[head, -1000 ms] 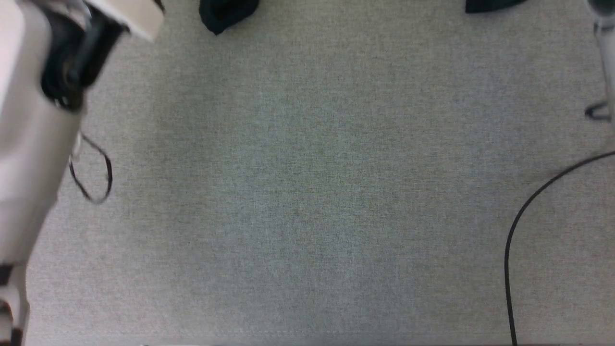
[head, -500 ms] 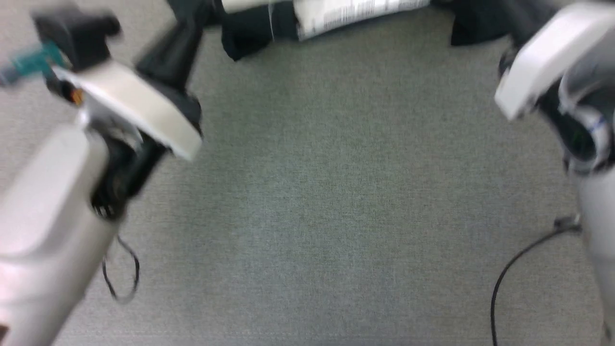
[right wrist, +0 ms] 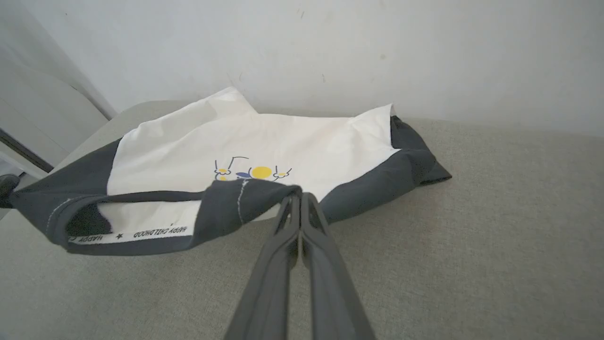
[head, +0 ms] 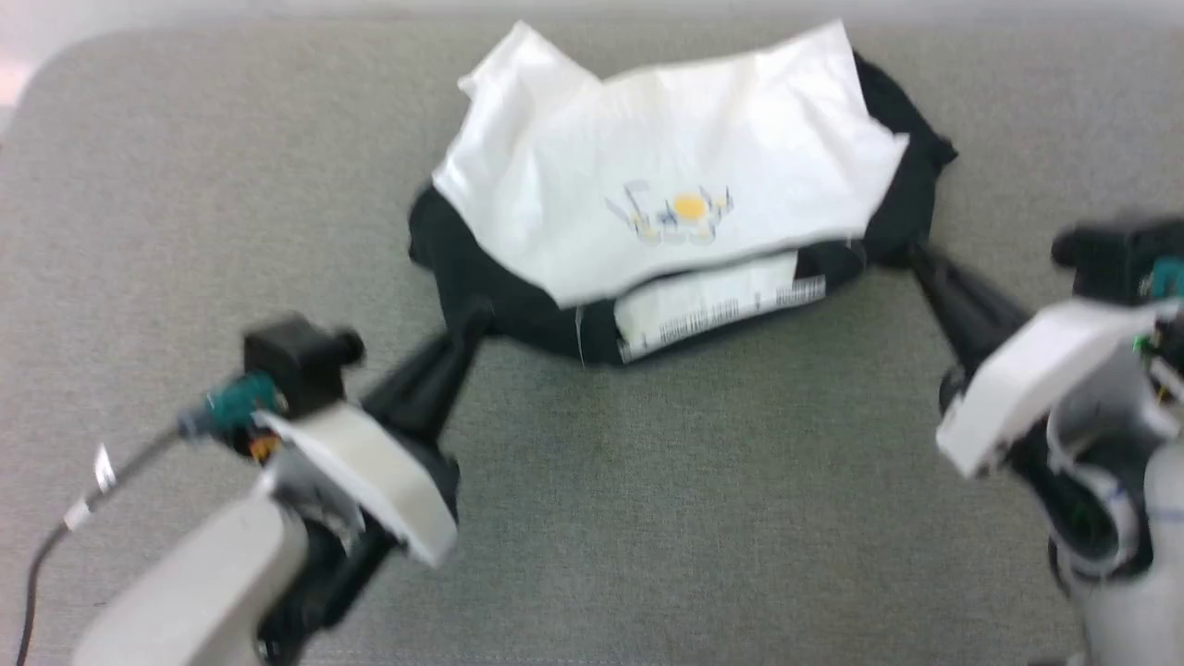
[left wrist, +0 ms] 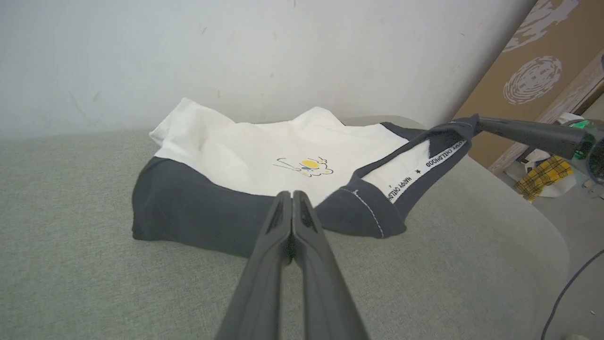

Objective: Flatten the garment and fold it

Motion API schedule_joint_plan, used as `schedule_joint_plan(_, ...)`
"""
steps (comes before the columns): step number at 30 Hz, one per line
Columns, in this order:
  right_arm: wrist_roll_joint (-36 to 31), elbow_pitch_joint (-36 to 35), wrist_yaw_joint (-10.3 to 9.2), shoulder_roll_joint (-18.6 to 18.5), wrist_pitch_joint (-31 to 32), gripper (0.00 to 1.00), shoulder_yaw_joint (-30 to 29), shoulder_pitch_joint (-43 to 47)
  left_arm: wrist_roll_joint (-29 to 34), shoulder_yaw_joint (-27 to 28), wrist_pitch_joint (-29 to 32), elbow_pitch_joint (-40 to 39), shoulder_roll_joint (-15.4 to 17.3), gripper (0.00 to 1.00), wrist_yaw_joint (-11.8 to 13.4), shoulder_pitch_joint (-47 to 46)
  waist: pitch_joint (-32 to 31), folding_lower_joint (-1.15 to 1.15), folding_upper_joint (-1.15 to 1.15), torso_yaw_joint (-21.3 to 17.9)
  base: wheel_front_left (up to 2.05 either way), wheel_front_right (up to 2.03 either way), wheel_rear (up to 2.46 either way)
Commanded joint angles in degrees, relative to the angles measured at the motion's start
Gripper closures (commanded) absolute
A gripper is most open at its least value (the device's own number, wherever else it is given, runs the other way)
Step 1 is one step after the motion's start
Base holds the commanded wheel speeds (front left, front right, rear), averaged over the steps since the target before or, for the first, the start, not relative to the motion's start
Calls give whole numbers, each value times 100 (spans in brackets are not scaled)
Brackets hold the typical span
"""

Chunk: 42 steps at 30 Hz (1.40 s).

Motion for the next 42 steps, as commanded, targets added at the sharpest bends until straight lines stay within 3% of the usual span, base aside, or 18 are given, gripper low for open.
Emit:
schedule_joint_plan(1, 48, -96, -3, 60, 42, 100, -50, 241, 46, -84, -12, -72, 57, 100, 46, 194, -270, 2, 0, 81, 0, 0, 0)
schedule_joint_plan(12, 202, -470, -3, 429, 322, 100, -97, 1954, -15, -554, -64, -226, 52, 100, 292, 1249, -766, 2, 0, 115, 0, 0, 0)
schedule_joint_plan(26, 340, -792, -3, 611, 693, 100, -78, 3361, -210, -942, 110, -325, 138, 100, 429, 2016, -1150, 2, 0, 21, 0, 0, 0)
schedule_joint_plan(32, 280, -768, -3, 668, 613, 100, -128, 3558, -267, -932, -1, -60, 70, 100, 525, 2168, -1177, 2, 0, -48, 0, 0, 0)
schedule_joint_plan(42, 102, 81, -3, 676, 271, 100, 60, 3094, -356, -922, -20, 1079, -353, 100, 350, 1797, -944, 2, 0, -141, 0, 0, 0)
